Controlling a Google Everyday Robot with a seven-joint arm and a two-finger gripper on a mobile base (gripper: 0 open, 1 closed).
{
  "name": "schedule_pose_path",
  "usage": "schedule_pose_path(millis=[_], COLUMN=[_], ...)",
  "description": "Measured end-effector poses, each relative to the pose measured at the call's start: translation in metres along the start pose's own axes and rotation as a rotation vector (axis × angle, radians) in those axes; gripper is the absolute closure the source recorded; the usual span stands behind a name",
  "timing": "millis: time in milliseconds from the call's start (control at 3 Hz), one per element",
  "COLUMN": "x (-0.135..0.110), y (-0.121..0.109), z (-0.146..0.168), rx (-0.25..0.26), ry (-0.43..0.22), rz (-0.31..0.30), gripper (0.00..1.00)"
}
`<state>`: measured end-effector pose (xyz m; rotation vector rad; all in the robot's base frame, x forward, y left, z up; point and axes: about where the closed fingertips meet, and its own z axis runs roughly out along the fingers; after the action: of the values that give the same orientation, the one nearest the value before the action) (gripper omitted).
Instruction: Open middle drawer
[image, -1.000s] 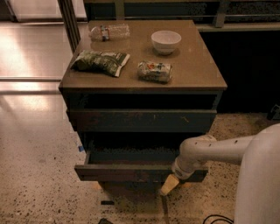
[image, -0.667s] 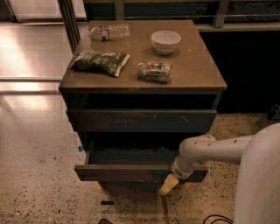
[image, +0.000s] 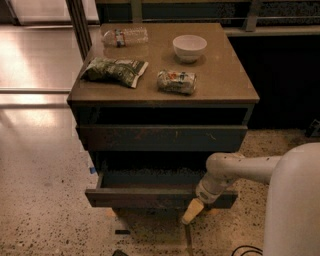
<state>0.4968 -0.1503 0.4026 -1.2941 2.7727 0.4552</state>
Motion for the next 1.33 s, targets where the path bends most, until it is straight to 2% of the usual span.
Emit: schedule_pose_path(millis=[667, 1000, 1333], x=[-0.001, 0.002, 0.016], y=[0.002, 0.007, 0.024], z=[-0.008, -0.004, -0.016], rx=[0.0, 0.015, 0.081], ry=[0.0, -0.002, -0.029], rz=[0.0, 0.008, 0.017], gripper=[0.0, 0.0, 0.0])
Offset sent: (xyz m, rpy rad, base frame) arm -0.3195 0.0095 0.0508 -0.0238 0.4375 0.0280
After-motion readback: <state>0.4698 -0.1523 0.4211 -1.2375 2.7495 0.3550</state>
